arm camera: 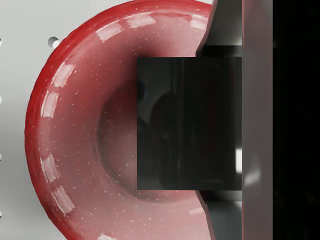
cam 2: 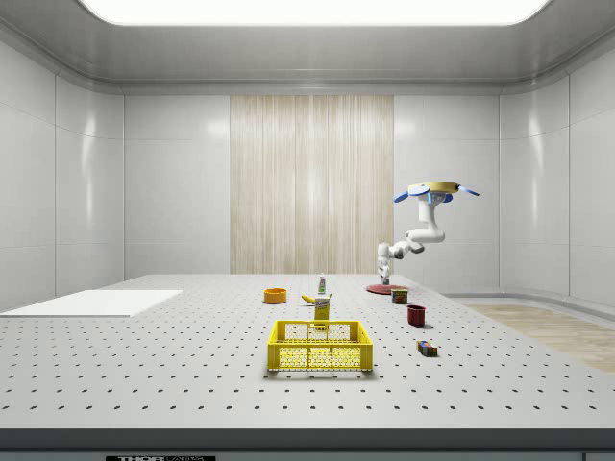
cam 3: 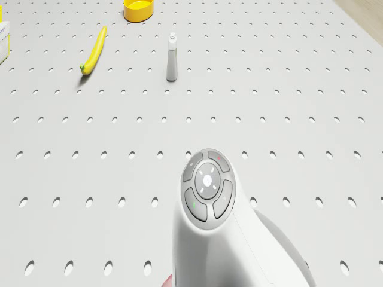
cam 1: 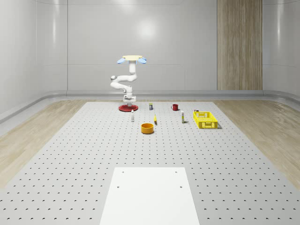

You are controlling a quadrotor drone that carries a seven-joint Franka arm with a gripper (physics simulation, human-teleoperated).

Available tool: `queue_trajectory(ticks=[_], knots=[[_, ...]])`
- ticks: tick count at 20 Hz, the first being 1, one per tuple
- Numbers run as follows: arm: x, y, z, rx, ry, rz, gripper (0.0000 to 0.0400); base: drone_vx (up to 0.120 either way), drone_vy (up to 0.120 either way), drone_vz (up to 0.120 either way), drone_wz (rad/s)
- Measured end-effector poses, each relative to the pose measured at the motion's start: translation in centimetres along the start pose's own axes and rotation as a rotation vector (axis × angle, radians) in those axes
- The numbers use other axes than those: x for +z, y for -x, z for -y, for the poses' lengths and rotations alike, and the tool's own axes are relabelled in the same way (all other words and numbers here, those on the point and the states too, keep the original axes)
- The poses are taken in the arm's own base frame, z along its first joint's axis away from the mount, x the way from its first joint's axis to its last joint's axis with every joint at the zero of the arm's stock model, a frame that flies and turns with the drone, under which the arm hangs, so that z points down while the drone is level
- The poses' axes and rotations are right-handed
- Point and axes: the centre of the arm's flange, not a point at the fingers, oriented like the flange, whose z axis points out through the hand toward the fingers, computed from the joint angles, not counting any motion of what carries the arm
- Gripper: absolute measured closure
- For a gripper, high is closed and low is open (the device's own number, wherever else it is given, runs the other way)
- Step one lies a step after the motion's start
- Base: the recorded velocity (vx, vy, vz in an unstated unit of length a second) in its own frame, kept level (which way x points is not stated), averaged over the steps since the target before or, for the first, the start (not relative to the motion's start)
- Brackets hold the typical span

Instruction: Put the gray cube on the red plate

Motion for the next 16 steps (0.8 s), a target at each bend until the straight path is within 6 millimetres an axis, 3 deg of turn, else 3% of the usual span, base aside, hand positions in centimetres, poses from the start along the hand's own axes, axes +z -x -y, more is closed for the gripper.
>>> queue_trajectory(ticks=[9,12,16], knots=[[1.3,-0.2,-2.0,0.000,0.000,0.000,0.0150,0.000,0.000,0.000,0.000],[1.4,0.0,-2.3,0.000,0.000,0.000,0.0071,0.000,0.000,0.000,0.000],[0.8,0.1,-2.5,0.000,0.000,0.000,0.0026,0.000,0.000,0.000,0.000]])
